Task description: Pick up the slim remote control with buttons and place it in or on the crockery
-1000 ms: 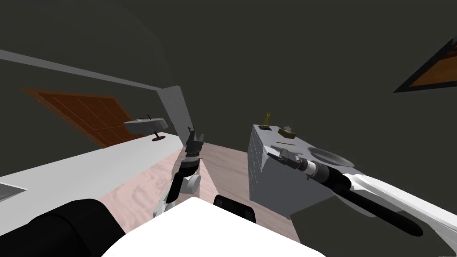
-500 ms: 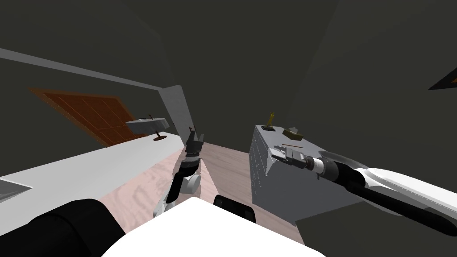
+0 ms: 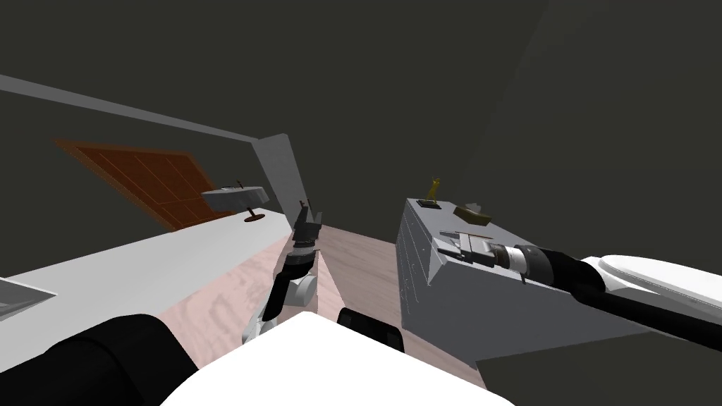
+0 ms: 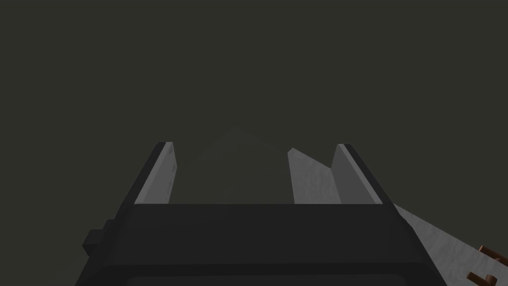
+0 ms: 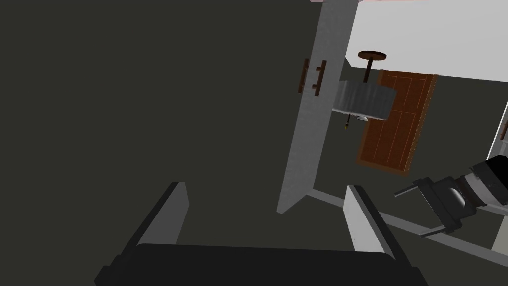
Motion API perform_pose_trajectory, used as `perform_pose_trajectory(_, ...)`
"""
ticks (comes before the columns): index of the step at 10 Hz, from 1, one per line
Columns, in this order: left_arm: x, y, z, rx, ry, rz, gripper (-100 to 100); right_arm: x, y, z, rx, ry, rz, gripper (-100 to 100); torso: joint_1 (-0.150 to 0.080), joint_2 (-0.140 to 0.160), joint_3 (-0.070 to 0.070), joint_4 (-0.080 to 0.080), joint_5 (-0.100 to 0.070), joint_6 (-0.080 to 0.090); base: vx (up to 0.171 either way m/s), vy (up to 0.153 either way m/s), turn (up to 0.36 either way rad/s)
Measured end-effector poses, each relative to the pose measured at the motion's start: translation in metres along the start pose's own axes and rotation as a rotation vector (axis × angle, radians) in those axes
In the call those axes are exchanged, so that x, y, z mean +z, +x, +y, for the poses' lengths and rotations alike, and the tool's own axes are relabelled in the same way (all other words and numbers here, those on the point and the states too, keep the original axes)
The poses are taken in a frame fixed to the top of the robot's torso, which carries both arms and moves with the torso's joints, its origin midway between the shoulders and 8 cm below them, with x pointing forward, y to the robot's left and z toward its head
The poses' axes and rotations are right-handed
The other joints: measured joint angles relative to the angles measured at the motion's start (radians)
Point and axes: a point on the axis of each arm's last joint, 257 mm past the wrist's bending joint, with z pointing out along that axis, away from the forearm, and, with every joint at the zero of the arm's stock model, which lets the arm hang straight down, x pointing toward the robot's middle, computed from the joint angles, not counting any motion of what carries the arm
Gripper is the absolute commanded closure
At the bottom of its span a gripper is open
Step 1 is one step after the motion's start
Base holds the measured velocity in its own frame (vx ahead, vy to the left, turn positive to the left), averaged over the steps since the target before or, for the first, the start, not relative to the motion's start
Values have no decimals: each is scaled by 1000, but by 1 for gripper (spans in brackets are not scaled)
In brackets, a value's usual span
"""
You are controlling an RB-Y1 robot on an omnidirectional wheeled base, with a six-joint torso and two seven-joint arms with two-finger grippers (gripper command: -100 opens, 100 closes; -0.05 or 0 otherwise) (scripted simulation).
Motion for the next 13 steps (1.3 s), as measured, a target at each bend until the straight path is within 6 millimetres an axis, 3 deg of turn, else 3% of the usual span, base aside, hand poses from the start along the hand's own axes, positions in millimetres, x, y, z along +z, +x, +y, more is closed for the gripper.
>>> perform_pose_trajectory(13,0,0,0,0,0,0,0,-73,50,-31,-210,-63,473,-100,-3,0,0,0,-1,0,61,19,10)
